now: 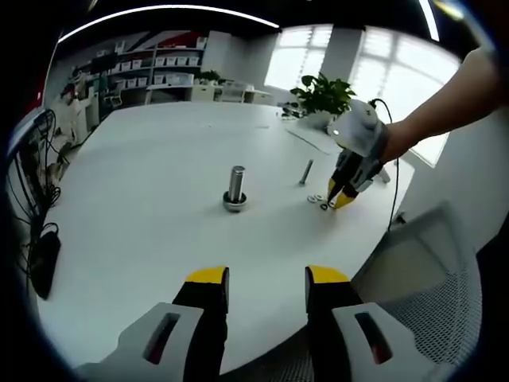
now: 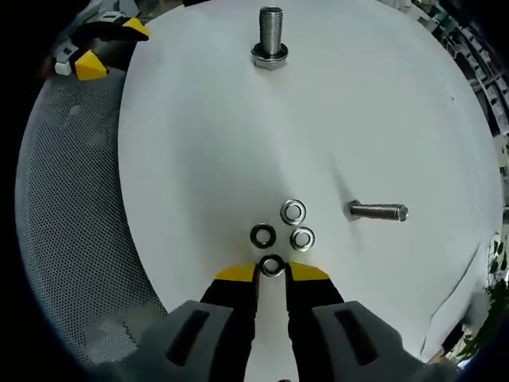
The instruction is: Place the washer onto the threaded stud by aligning its center hole with the stud, sliding it down to the base, and recovering from edge contact or off-axis alignment until the washer reaches the visible bottom stop.
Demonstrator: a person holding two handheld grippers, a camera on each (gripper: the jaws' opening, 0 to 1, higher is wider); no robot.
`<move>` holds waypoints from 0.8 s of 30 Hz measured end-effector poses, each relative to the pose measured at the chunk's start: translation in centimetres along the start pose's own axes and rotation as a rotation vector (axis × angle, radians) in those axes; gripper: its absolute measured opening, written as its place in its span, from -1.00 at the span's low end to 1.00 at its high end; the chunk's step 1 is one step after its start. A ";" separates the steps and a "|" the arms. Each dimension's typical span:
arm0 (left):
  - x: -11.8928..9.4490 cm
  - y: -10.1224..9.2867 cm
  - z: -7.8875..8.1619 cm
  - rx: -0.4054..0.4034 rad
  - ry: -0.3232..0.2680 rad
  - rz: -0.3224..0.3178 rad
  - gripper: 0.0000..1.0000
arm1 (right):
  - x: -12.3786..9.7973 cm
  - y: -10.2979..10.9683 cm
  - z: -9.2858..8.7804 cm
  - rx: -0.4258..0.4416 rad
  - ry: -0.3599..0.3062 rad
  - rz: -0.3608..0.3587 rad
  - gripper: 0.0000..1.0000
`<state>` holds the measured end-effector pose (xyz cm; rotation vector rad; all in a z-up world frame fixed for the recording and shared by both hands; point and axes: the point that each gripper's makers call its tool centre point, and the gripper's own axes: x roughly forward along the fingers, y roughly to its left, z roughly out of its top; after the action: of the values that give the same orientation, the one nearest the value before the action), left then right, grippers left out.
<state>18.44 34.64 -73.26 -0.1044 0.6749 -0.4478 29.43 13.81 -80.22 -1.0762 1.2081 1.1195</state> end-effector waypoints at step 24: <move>-0.1 0.2 0.0 -0.005 -0.002 0.006 -0.28 | -0.2 0.0 -0.1 0.046 -0.034 -0.099 -0.71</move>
<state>18.44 34.82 -73.29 -0.1077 0.6747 -0.4399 29.46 13.71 -80.03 -1.0665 1.1367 1.0252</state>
